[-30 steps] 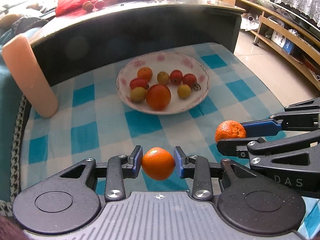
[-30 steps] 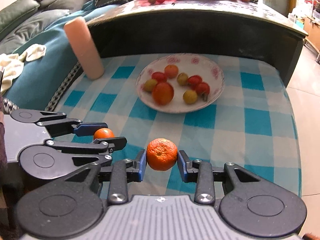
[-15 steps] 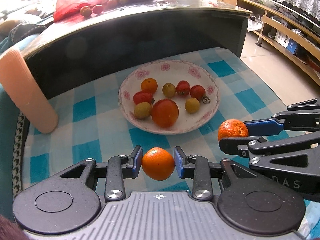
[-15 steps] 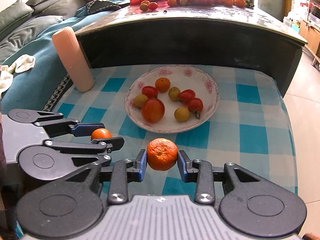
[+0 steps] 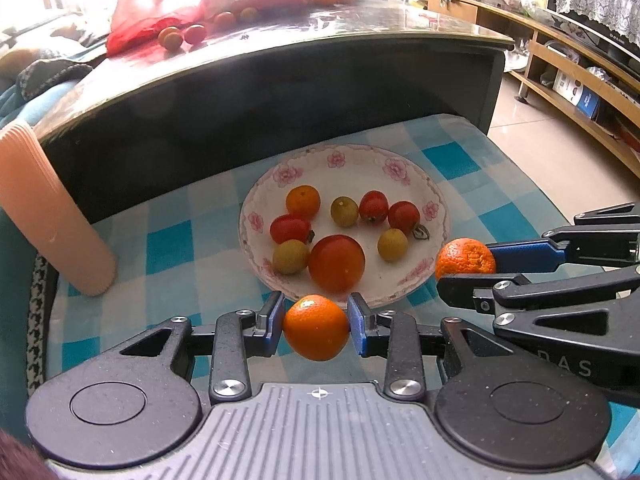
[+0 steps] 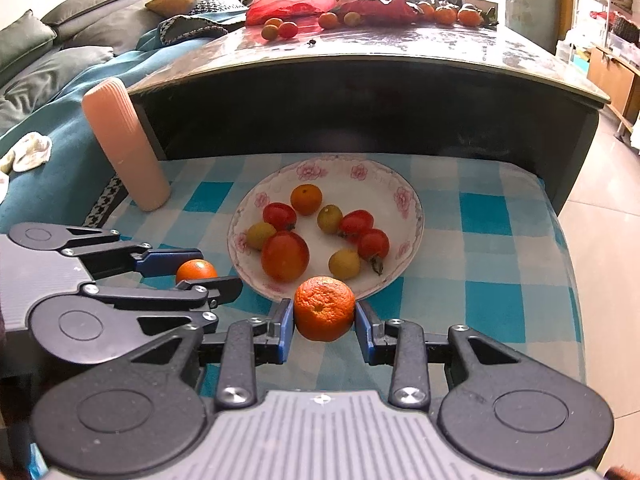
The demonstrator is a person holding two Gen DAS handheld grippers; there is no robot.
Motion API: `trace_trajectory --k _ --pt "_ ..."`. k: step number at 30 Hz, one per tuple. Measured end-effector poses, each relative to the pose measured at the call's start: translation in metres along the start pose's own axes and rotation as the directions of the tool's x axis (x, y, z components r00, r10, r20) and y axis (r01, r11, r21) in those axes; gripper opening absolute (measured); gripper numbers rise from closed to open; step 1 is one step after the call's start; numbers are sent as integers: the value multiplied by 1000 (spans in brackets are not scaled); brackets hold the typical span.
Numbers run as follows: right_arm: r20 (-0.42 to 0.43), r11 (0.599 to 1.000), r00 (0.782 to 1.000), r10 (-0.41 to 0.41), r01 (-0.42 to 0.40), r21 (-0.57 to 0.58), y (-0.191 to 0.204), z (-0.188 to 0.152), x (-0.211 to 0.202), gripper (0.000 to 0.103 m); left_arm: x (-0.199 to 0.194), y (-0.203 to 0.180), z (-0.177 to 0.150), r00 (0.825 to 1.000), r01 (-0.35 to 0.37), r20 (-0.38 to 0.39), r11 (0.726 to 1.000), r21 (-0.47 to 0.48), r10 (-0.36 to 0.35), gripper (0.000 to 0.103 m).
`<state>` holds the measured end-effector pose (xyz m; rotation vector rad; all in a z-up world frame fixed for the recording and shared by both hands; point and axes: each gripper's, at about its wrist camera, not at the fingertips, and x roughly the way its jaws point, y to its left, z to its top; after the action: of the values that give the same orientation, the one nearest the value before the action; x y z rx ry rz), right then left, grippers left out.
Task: Organize fruits
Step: 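Carry both oranges with both tools over the white bowl, then lower both oranges into the bowl and open both tools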
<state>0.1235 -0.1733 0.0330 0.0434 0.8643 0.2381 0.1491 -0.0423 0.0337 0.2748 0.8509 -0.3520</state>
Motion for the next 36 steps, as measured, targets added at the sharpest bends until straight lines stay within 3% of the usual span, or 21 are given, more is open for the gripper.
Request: trace_trajectory --k 36 --pt "30 998 999 -29 27 56 -33 44 54 48 52 12 45 1000 -2 31 1000 8 1 41"
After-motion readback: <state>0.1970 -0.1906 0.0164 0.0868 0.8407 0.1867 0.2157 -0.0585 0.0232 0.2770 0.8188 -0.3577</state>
